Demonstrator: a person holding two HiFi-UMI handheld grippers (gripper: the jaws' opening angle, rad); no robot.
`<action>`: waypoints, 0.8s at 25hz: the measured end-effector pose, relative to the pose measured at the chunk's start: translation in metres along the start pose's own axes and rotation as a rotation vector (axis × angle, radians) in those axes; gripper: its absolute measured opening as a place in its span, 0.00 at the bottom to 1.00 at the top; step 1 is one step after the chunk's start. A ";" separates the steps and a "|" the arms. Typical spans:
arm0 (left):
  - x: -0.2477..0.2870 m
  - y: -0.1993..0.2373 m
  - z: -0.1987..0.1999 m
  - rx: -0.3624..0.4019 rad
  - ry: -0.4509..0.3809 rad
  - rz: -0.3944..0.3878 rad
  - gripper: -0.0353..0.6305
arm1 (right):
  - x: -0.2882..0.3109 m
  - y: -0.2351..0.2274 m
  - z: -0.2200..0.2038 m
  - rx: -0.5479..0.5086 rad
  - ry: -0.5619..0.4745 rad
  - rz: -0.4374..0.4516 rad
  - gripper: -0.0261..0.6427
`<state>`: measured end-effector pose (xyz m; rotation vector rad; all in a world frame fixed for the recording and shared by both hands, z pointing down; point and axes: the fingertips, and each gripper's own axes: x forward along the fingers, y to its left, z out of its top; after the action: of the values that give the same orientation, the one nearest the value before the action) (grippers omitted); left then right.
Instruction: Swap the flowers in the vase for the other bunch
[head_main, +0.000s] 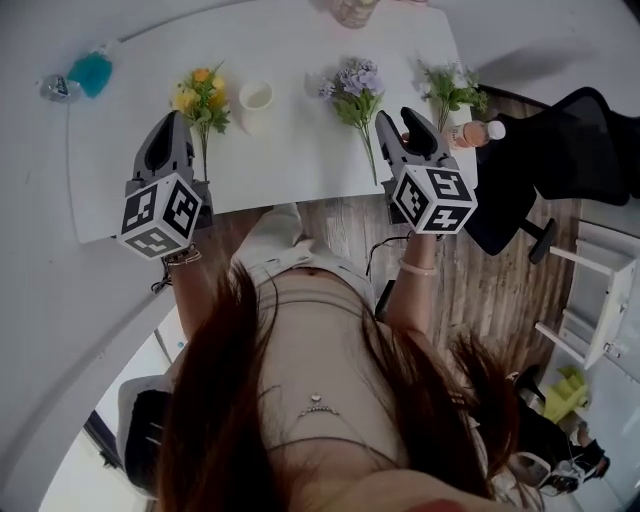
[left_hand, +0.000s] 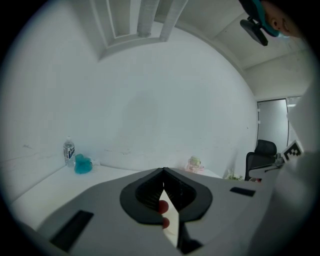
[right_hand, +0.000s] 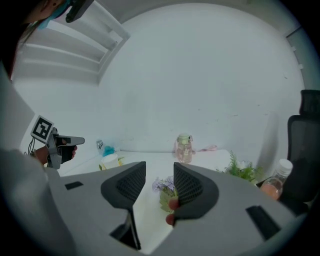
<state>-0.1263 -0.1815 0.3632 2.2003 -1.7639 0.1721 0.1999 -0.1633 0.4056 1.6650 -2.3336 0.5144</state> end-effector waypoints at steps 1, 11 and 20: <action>0.003 0.002 0.000 -0.002 0.003 0.001 0.06 | 0.006 -0.002 -0.002 0.002 0.012 0.000 0.32; 0.032 0.034 -0.005 -0.012 0.052 0.030 0.06 | 0.052 -0.010 -0.028 0.005 0.137 0.002 0.39; 0.051 0.044 -0.014 -0.049 0.080 0.009 0.06 | 0.086 -0.018 -0.057 -0.007 0.255 -0.007 0.45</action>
<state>-0.1555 -0.2327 0.3980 2.1210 -1.7175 0.2140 0.1874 -0.2192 0.4933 1.5050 -2.1429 0.6731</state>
